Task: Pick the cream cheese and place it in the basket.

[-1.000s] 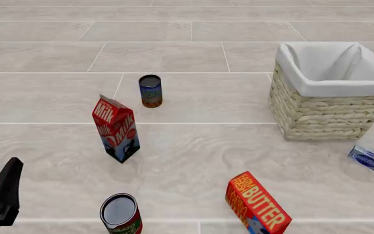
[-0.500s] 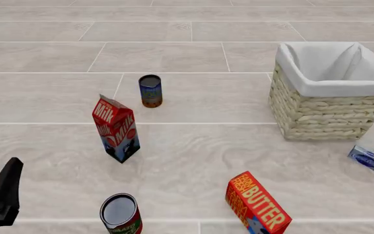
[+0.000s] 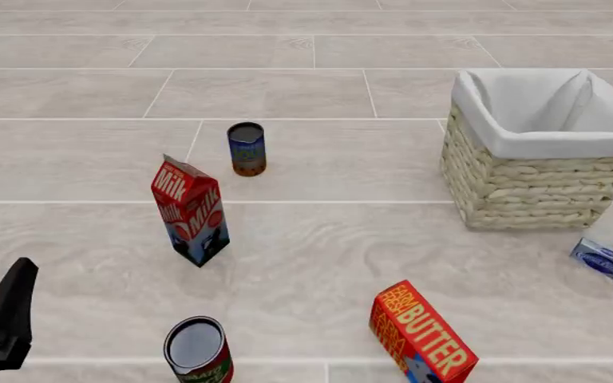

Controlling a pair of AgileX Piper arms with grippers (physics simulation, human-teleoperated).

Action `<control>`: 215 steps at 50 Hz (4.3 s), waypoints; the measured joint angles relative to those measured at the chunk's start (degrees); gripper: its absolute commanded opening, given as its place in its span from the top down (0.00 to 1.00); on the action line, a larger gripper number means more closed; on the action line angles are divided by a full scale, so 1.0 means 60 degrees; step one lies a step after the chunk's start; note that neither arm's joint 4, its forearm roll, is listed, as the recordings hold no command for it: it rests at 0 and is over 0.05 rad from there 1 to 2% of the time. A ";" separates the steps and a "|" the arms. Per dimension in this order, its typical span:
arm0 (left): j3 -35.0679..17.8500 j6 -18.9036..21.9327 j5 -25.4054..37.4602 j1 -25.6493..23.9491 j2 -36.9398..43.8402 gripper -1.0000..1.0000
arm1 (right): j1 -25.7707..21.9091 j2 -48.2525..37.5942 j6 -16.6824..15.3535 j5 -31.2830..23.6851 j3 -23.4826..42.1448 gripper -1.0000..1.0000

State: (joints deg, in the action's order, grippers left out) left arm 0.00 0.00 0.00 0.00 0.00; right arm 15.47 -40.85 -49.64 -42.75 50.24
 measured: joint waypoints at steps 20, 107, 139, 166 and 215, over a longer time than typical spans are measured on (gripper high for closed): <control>0.0000 0.0000 0.0000 0.0000 0.0000 0.00 | 0.1568 -0.1955 -0.2029 0.1159 -0.0956 0.00; 0.0000 0.0000 0.0000 0.0000 0.0000 0.00 | 0.1676 -0.6769 -0.2829 0.3107 -0.0723 0.00; 0.0000 0.0000 0.0000 0.0000 0.0000 0.00 | 0.2032 -0.7922 -0.3343 0.3794 -0.0492 0.00; 0.0000 0.0000 0.0000 0.0000 0.0000 0.00 | 0.2036 -0.9383 -0.3286 0.4890 -0.0564 0.00; 0.0000 0.0000 0.0000 0.0000 0.0000 0.00 | 0.2453 -1.0448 -0.3741 0.5175 -0.0083 1.00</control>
State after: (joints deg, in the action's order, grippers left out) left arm 0.00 0.00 0.00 0.00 0.00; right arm 30.19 -103.54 -72.08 -11.70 49.74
